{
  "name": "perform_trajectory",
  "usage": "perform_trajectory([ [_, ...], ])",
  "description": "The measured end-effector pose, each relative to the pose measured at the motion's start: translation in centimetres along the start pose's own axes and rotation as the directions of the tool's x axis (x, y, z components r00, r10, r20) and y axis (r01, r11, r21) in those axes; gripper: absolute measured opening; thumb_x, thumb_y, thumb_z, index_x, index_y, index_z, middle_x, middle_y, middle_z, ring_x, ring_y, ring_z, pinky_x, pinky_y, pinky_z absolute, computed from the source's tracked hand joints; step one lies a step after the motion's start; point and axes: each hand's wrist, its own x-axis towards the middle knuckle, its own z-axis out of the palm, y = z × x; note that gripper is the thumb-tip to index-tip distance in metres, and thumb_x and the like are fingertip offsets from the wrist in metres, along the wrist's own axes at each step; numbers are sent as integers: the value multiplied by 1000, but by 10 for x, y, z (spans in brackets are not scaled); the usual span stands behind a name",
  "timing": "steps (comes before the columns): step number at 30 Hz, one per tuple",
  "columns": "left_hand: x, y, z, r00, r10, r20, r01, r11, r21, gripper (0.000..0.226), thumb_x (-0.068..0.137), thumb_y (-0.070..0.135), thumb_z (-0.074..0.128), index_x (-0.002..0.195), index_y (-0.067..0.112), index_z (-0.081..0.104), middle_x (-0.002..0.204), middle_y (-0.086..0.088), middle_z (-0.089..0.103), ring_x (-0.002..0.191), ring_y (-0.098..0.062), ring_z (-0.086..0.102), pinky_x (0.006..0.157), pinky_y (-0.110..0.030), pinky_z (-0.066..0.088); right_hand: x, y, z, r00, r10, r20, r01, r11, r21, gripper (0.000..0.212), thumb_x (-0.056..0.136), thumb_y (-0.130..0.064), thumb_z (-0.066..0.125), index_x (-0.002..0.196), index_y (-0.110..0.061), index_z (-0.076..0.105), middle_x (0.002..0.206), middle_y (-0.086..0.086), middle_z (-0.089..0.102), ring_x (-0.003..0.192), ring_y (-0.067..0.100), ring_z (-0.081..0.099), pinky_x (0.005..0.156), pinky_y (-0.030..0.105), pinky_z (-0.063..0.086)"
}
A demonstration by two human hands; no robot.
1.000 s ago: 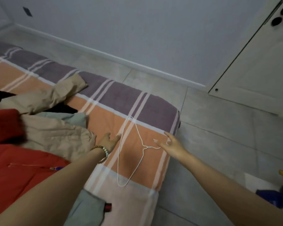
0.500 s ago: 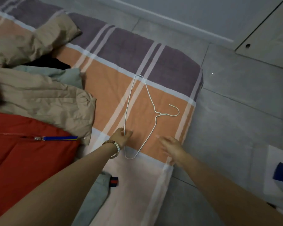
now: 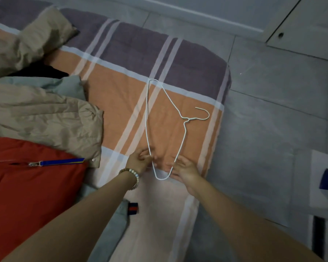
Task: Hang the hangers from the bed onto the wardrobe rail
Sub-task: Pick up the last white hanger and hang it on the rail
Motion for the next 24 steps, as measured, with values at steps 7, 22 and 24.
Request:
perform_trajectory([
  [7, -48, 71, 39, 985, 119, 126, -98, 982, -158, 34, 89, -2, 53, 121, 8, 53, 75, -3, 68, 47, -6, 64, 48, -19, 53, -67, -47, -52, 987, -152, -48, 158, 976, 152, 25, 94, 3, 45, 118, -4, 48, 80, 9, 63, 48, 6, 66, 50, 16, 53],
  [22, -322, 245, 281, 644, 528, 553, -383, 849, -365, 46, 90, 4, 52, 133, 18, 43, 89, -7, 69, 56, -13, 69, 49, -20, 53, -421, -77, -312, 721, -514, -465, 593, 805, 30, 28, 93, -1, 50, 118, -11, 55, 82, 12, 64, 65, 19, 64, 59, 21, 56],
  [24, -381, 254, 307, 571, 562, 598, -409, 827, -386, 49, 90, 4, 53, 135, 18, 42, 91, -8, 69, 56, -14, 69, 49, -20, 54, -482, -64, -336, 651, -547, -526, 638, 770, -11, 29, 93, -2, 50, 120, -13, 55, 82, 12, 64, 63, 17, 64, 60, 22, 56],
])
